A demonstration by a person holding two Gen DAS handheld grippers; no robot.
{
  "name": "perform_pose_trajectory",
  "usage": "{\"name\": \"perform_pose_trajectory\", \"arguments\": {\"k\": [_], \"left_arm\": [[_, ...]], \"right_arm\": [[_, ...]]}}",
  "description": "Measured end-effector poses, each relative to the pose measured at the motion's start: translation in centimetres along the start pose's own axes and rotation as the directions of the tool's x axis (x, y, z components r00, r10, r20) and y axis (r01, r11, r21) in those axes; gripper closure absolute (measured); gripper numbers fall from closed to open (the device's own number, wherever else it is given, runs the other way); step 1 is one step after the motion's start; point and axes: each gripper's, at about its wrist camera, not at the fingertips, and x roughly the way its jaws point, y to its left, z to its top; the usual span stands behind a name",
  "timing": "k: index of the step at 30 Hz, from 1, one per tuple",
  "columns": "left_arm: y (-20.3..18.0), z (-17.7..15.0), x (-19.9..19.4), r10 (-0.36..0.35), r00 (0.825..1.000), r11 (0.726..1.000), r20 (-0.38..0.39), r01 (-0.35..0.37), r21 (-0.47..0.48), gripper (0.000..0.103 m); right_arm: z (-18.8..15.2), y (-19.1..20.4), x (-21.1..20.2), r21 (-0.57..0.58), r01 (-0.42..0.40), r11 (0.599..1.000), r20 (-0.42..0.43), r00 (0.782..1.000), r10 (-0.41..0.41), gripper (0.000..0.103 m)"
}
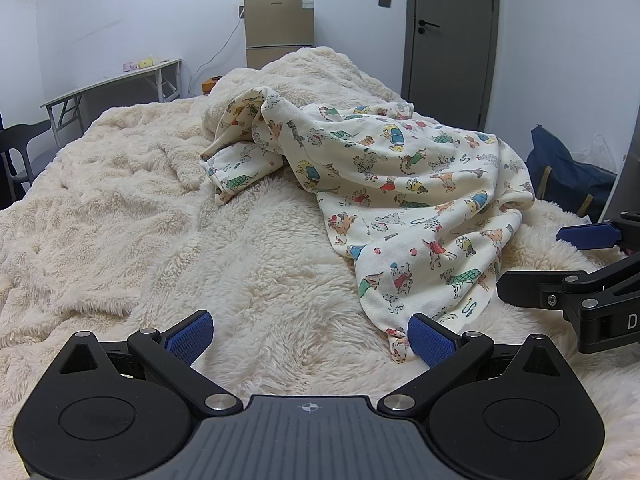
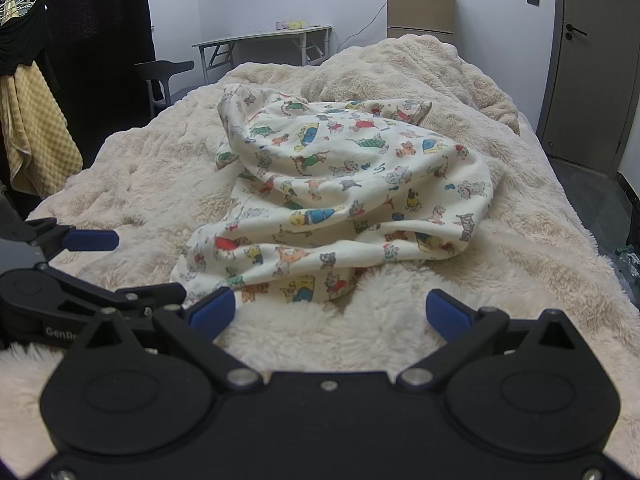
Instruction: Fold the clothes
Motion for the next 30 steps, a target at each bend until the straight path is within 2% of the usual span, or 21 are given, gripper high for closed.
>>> {"name": "perform_pose_trajectory", "arguments": {"k": [30], "left_arm": [[0.01, -0.10, -0.18, -0.001, 1.000, 1.000, 0.003, 0.001, 0.002, 0.000]], "right_arm": [[0.05, -0.05, 0.05, -0.002, -0.003, 1.000, 0.000, 1.000, 0.003, 0.000]]}}
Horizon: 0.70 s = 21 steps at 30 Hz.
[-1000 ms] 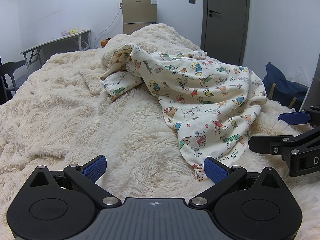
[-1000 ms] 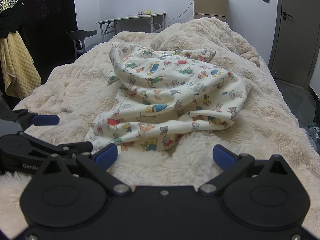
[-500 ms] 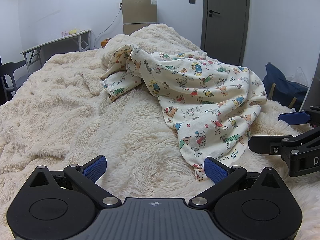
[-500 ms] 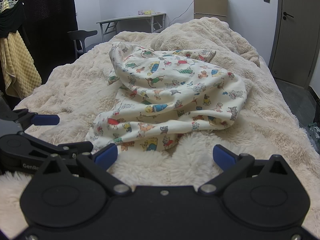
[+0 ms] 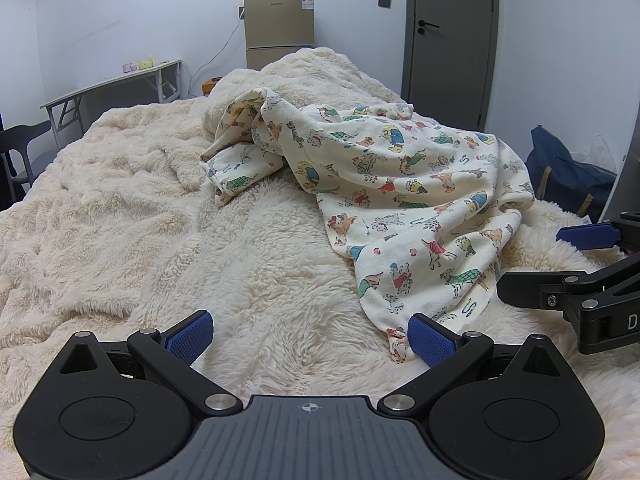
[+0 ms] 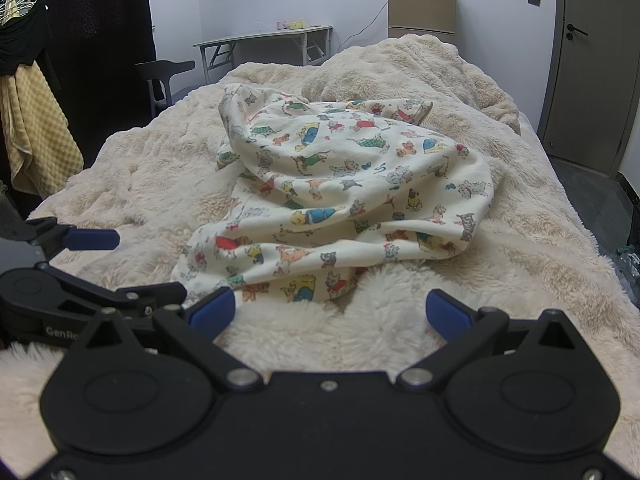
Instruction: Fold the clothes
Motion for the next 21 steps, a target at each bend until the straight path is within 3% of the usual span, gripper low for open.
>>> {"name": "perform_pose_trajectory", "arguments": {"k": [21], "left_arm": [[0.07, 0.13, 0.07, -0.008, 1.000, 1.000, -0.001, 0.008, -0.001, 0.000]], "right_arm": [[0.04, -0.18, -0.19, 0.005, -0.002, 1.000, -0.001, 1.000, 0.002, 0.000]]}}
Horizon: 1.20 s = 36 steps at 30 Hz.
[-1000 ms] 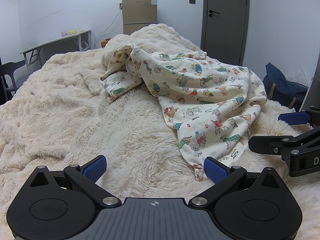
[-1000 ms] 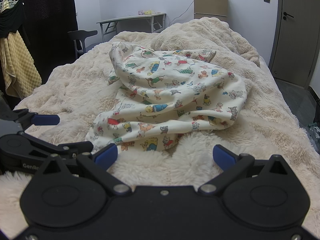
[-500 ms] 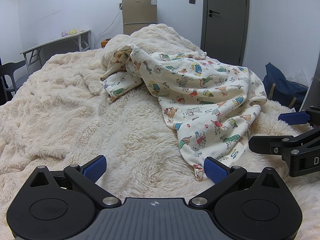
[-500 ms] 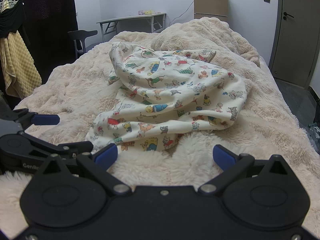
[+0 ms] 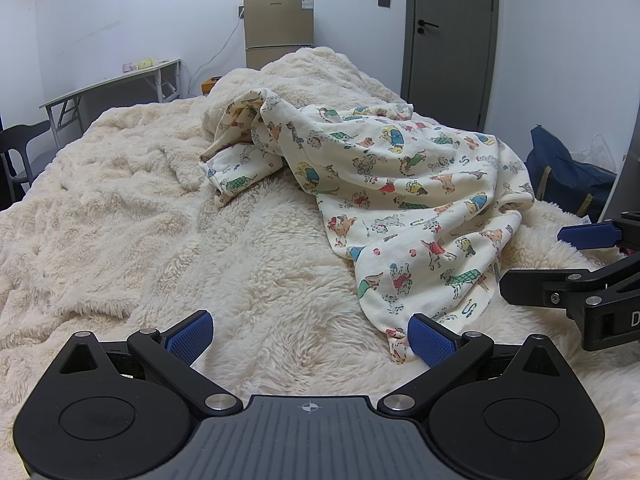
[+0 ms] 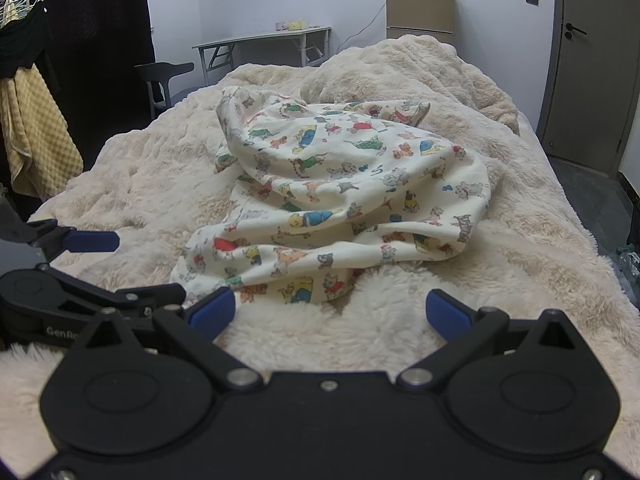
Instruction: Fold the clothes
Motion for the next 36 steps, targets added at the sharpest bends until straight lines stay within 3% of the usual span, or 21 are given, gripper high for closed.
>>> {"name": "perform_pose_trajectory", "arguments": {"k": [11, 13, 17, 19, 22, 24, 26, 29, 30, 31, 32, 33, 34, 35, 36], "left_arm": [[0.6, 0.2, 0.2, -0.025, 1.000, 1.000, 0.007, 0.025, -0.017, 0.000], [1.4, 0.9, 0.3, -0.055, 0.998, 0.998, 0.023, 0.056, -0.026, 0.000], [3.8, 2.6, 0.9, -0.142, 0.978, 0.987, 0.155, 0.151, -0.050, 0.000], [5.1, 3.6, 1.7, -0.190, 0.959, 0.975, 0.211, 0.209, -0.069, 0.000], [6.8, 5.8, 4.2, -0.238, 0.958, 0.956, 0.160, 0.260, -0.133, 0.000], [7.9, 6.6, 5.7, -0.249, 0.958, 0.934, 0.145, 0.277, -0.224, 0.000], [9.3, 7.1, 8.1, -0.297, 0.943, 0.884, 0.147, 0.330, -0.331, 0.001], [9.4, 6.8, 10.8, -0.428, 0.898, 0.813, 0.102, 0.432, -0.389, 0.017], [9.3, 6.8, 11.1, -0.452, 0.887, 0.804, 0.100, 0.453, -0.385, 0.024], [8.5, 6.6, 11.4, -0.495, 0.863, 0.792, 0.099, 0.496, -0.356, 0.044], [7.9, 6.5, 11.6, -0.510, 0.855, 0.794, 0.096, 0.511, -0.329, 0.058], [7.5, 6.5, 11.9, -0.529, 0.844, 0.791, 0.085, 0.527, -0.311, 0.083], [7.6, 6.6, 11.9, -0.543, 0.834, 0.779, 0.094, 0.543, -0.313, 0.099], [7.7, 6.8, 11.9, -0.557, 0.824, 0.767, 0.104, 0.558, -0.317, 0.099], [7.9, 7.0, 11.7, -0.561, 0.820, 0.763, 0.116, 0.566, -0.311, 0.100]], "right_arm": [[0.0, 0.1, 0.1, -0.006, 0.003, 1.000, -0.003, 1.000, -0.003, 0.000], [0.0, 0.0, 0.1, -0.009, -0.001, 1.000, -0.002, 1.000, 0.001, 0.000], [1.2, -1.9, -0.1, 0.026, -0.061, 0.998, 0.019, 0.998, 0.060, 0.000], [1.9, -3.4, -0.2, 0.039, -0.085, 0.996, 0.076, 0.994, 0.082, 0.000], [3.4, -6.3, 0.0, -0.002, -0.115, 0.993, 0.181, 0.977, 0.113, 0.000], [4.4, -7.6, 0.7, -0.040, -0.106, 0.994, 0.185, 0.976, 0.112, 0.000], [5.9, -9.4, 2.4, -0.020, -0.057, 0.998, 0.132, 0.989, 0.059, 0.000], [7.1, -12.0, 4.5, 0.044, -0.049, 0.998, 0.061, 0.997, 0.046, 0.005], [7.3, -12.9, 5.2, 0.069, -0.070, 0.995, 0.044, 0.997, 0.067, 0.008], [7.3, -13.7, 5.9, 0.101, -0.107, 0.989, 0.026, 0.994, 0.105, 0.017], [7.2, -14.2, 6.7, 0.137, -0.149, 0.979, 0.006, 0.989, 0.150, 0.043], [7.1, -14.8, 7.4, 0.174, -0.190, 0.966, -0.012, 0.981, 0.195, 0.055], [7.1, -15.1, 8.3, 0.219, -0.239, 0.946, -0.039, 0.967, 0.253, 0.073], [7.2, -15.1, 8.9, 0.243, -0.267, 0.933, -0.057, 0.956, 0.288, 0.087], [7.4, -14.7, 9.0, 0.233, -0.274, 0.933, -0.057, 0.954, 0.295, 0.090]]}}
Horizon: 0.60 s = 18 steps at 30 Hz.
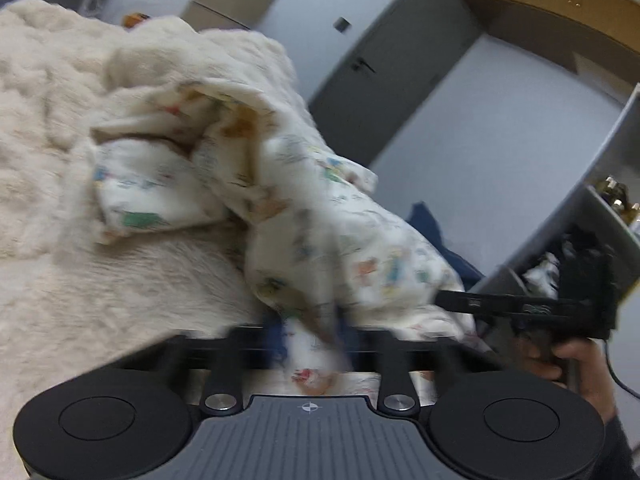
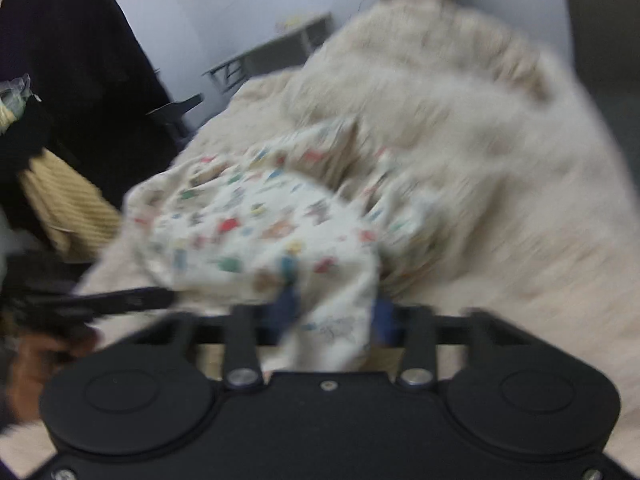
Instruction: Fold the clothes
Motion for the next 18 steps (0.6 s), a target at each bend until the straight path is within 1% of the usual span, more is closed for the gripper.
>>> {"name": "perform_pose_trajectory", "arguments": {"k": [1, 2, 3, 4, 5, 6, 7, 8, 9, 10, 11, 12, 14, 15, 16, 18], "left_arm": [[-0.1, 1.0, -1.1, -0.012, 0.999, 1.000, 0.039, 0.011, 0.019, 0.100], [-0.1, 2.0, -2.4, -0.017, 0.996, 1.000, 0.082, 0.016, 0.021, 0.100], [-0.1, 2.5, -3.1, -0.025, 0.994, 1.000, 0.104, 0.024, 0.017, 0.100], [0.0, 3.9, -5.0, -0.058, 0.985, 0.998, 0.160, 0.058, 0.005, 0.100], [-0.1, 5.0, -6.6, -0.068, 0.976, 0.998, 0.207, 0.070, -0.001, 0.100], [-0.4, 5.4, -7.3, -0.062, 0.972, 0.998, 0.227, 0.063, 0.000, 0.098], [-0.9, 5.9, -8.3, -0.026, 0.967, 1.000, 0.252, 0.027, 0.000, 0.092], [-1.4, 6.3, -9.3, 0.011, 0.960, 1.000, 0.278, -0.011, -0.001, 0.084], [-1.9, 6.7, -10.3, 0.048, 0.951, 0.999, 0.304, -0.049, -0.003, 0.057], [-2.3, 6.5, -10.5, 0.066, 0.950, 0.996, 0.306, -0.079, 0.033, 0.038], [-2.8, 6.2, -10.7, 0.081, 0.948, 0.991, 0.306, -0.109, 0.073, 0.038], [-3.2, 5.9, -10.8, 0.091, 0.948, 0.988, 0.305, -0.125, 0.092, 0.038], [-3.7, 4.3, -9.8, 0.138, 0.956, 0.974, 0.259, -0.178, 0.139, 0.035], [-3.4, 3.8, -9.5, 0.143, 0.960, 0.973, 0.241, -0.181, 0.145, 0.032], [-2.7, 3.1, -8.7, 0.147, 0.967, 0.974, 0.208, -0.178, 0.138, 0.030], [-1.1, 2.6, -7.3, 0.152, 0.976, 0.984, 0.156, -0.164, 0.069, 0.029]], "right_arm": [[0.4, 0.8, -0.4, -0.034, -0.005, 0.999, 0.021, 1.000, 0.006, 0.094], [0.9, 1.3, -0.9, -0.055, -0.012, 0.998, 0.044, 0.999, 0.015, 0.096], [1.5, 1.7, -1.8, -0.056, -0.038, 0.998, 0.072, 0.997, 0.042, 0.097], [2.5, 2.2, -3.2, -0.047, -0.087, 0.995, 0.114, 0.989, 0.092, 0.097], [3.2, 2.7, -4.2, -0.042, -0.124, 0.991, 0.144, 0.981, 0.129, 0.099], [4.1, 3.9, -6.0, -0.062, -0.159, 0.985, 0.192, 0.967, 0.168, 0.100], [4.9, 5.0, -7.5, -0.086, -0.186, 0.979, 0.231, 0.952, 0.201, 0.100], [5.3, 5.6, -8.3, -0.100, -0.198, 0.975, 0.251, 0.943, 0.218, 0.098], [5.8, 6.2, -9.2, -0.111, -0.210, 0.971, 0.272, 0.934, 0.233, 0.097], [6.2, 7.0, -10.0, -0.129, -0.199, 0.971, 0.289, 0.930, 0.229, 0.093], [6.5, 7.7, -10.3, -0.154, -0.173, 0.973, 0.293, 0.932, 0.212, 0.093], [6.5, 8.1, -10.3, -0.182, -0.136, 0.974, 0.289, 0.939, 0.185, 0.089], [6.3, 8.1, -9.7, -0.207, -0.051, 0.977, 0.273, 0.956, 0.108, 0.051], [5.9, 7.9, -9.2, -0.214, 0.004, 0.977, 0.262, 0.964, 0.053, 0.049], [5.3, 7.6, -8.5, -0.228, 0.065, 0.972, 0.250, 0.968, -0.006, 0.049], [4.3, 7.0, -7.7, -0.252, 0.124, 0.960, 0.232, 0.971, -0.065, 0.049]]}}
